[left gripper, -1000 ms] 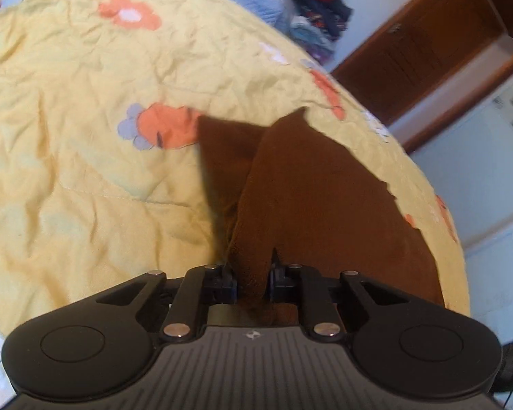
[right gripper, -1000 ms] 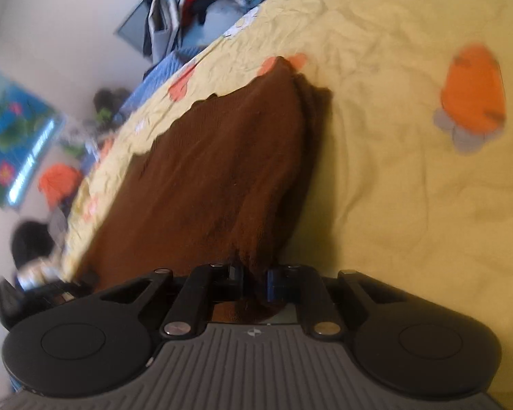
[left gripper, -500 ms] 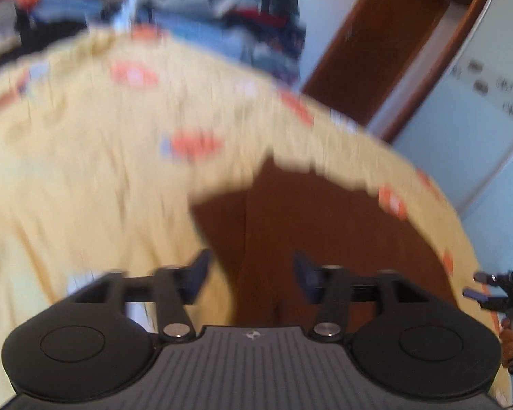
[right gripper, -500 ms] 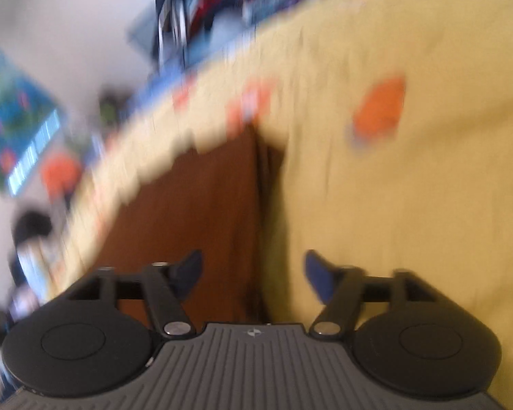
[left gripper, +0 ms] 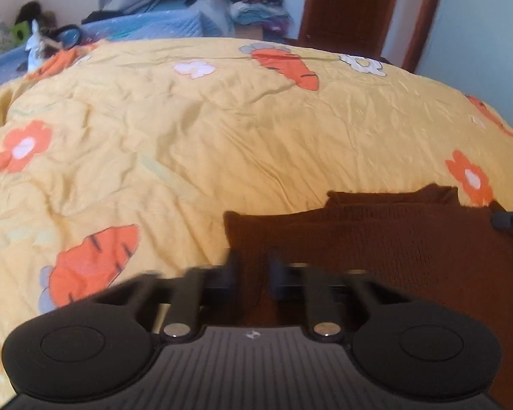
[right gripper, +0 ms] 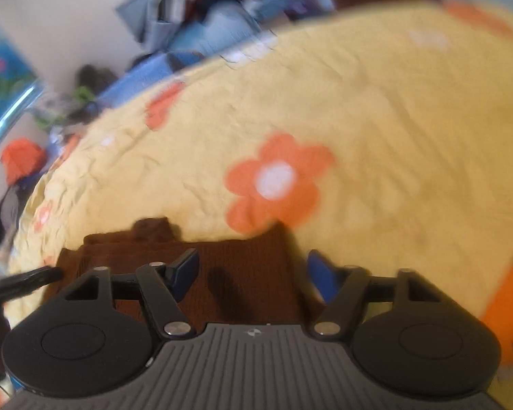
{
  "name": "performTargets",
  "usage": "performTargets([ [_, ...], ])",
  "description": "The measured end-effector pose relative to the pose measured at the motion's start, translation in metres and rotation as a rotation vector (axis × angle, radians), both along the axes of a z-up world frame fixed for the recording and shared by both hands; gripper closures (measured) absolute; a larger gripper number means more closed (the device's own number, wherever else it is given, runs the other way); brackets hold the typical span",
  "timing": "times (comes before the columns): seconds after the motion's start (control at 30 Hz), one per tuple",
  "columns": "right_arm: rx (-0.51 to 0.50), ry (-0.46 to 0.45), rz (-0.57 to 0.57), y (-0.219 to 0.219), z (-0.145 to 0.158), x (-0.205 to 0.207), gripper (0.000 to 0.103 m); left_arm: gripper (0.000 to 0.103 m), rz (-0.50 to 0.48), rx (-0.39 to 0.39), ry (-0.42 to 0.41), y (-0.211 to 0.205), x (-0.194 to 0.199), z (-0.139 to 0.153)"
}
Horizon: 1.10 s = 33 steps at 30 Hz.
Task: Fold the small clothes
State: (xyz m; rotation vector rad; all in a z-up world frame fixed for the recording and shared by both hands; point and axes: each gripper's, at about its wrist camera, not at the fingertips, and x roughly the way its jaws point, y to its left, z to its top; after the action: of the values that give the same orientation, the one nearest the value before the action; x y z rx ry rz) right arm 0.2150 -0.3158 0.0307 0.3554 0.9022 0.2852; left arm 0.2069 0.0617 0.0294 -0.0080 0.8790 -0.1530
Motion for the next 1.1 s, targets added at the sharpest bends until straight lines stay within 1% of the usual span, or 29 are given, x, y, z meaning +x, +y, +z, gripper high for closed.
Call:
performTargets([
  [0.03,0.009,0.028,0.035,0.006,-0.004,0.002,0.085,0.096,0.023,0.014,-0.039,0.0,-0.006,0.003],
  [0.07,-0.004,0.009,0.042,0.011,-0.002,-0.001,0.086,0.096,0.051,0.009,-0.084,0.006,-0.013,0.009],
  [0.1,-0.034,-0.038,0.057,0.015,0.004,-0.005,0.086,0.096,0.076,-0.009,-0.119,0.014,-0.019,0.014],
  [0.13,-0.03,-0.075,0.064,0.016,0.011,-0.01,0.086,0.097,0.102,-0.026,-0.13,0.024,-0.024,0.018],
  [0.17,-0.002,-0.106,0.059,0.013,0.02,-0.015,0.086,0.097,0.117,-0.029,-0.111,0.032,-0.025,0.014],
  [0.2,0.016,-0.144,0.054,0.011,0.025,-0.019,0.086,0.097,0.133,-0.011,-0.086,0.036,-0.024,0.006],
  [0.23,0.007,-0.178,0.049,0.01,0.029,-0.021,0.086,0.096,0.132,0.011,-0.066,0.037,-0.023,-0.004],
  [0.27,-0.009,-0.183,0.043,0.009,0.028,-0.018,0.086,0.096,0.124,0.025,-0.097,0.035,-0.026,-0.006],
  [0.33,-0.027,-0.117,0.032,0.011,0.011,-0.005,0.086,0.092,0.124,0.057,-0.106,0.026,-0.026,-0.002],
  [0.37,-0.028,-0.086,0.03,0.012,0.0,-0.002,0.081,0.088,0.128,0.075,-0.106,0.022,-0.028,0.004],
  [0.4,-0.024,-0.069,0.021,0.012,-0.006,-0.002,0.079,0.088,0.131,0.102,-0.113,0.018,-0.031,0.011],
  [0.43,-0.018,-0.075,-0.007,0.011,-0.005,-0.006,0.063,0.084,0.135,0.138,-0.139,0.013,-0.038,0.021],
  [0.47,-0.008,-0.087,-0.038,0.008,0.0,-0.01,0.047,0.078,0.131,0.155,-0.179,0.009,-0.047,0.031],
  [0.5,0.0,-0.131,-0.068,0.005,0.01,-0.02,0.044,0.064,0.113,0.142,-0.222,0.005,-0.058,0.039],
  [0.53,0.001,-0.201,-0.093,0.003,0.022,-0.032,0.043,0.054,0.081,0.111,-0.261,0.0,-0.066,0.046],
  [0.57,0.009,-0.264,-0.108,0.003,0.033,-0.045,0.043,0.029,0.049,0.084,-0.286,-0.007,-0.072,0.05],
  [0.6,0.033,-0.295,-0.104,0.004,0.041,-0.053,0.043,0.022,0.027,0.075,-0.296,-0.016,-0.074,0.05],
  [0.63,0.053,-0.299,-0.071,0.01,0.045,-0.059,0.042,0.021,0.004,0.083,-0.294,-0.026,-0.072,0.046],
  [0.67,0.038,-0.29,-0.029,0.021,0.045,-0.062,0.039,0.021,-0.014,0.103,-0.274,-0.036,-0.068,0.04],
  [0.7,-0.016,-0.28,0.01,0.035,0.041,-0.062,0.039,0.021,-0.019,0.118,-0.243,-0.042,-0.061,0.03],
  [0.73,-0.092,-0.268,0.044,0.049,0.034,-0.061,0.039,0.021,-0.013,0.13,-0.207,-0.044,-0.054,0.019],
  [0.8,-0.249,-0.215,0.079,0.067,0.01,-0.054,0.038,0.02,0.02,0.182,-0.134,-0.04,-0.042,-0.012],
  [0.83,-0.309,-0.217,0.09,0.067,-0.003,-0.054,0.038,0.017,0.043,0.104,-0.183,-0.027,-0.048,-0.017],
  [0.87,-0.339,-0.298,0.109,0.063,-0.011,-0.062,0.037,0.015,0.063,0.053,-0.157,-0.016,-0.046,-0.017],
  [0.9,-0.308,-0.297,0.099,0.056,-0.01,-0.064,0.037,0.012,0.081,0.045,-0.153,-0.012,-0.047,-0.016],
  [0.93,-0.263,-0.28,0.078,0.048,-0.007,-0.064,0.037,0.011,0.092,0.036,-0.14,-0.01,-0.047,-0.018],
  [0.97,-0.241,-0.277,0.069,0.042,-0.006,-0.065,0.037,0.01,0.092,0.034,-0.14,-0.01,-0.048,-0.018],
  [1.03,-0.232,-0.278,0.061,0.038,-0.003,-0.068,0.037,0.008,0.097,0.052,-0.139,-0.014,-0.048,-0.019],
  [1.1,-0.25,-0.27,0.036,0.041,0.003,-0.072,0.032,0.007,0.103,0.074,-0.149,-0.019,-0.05,-0.018],
])
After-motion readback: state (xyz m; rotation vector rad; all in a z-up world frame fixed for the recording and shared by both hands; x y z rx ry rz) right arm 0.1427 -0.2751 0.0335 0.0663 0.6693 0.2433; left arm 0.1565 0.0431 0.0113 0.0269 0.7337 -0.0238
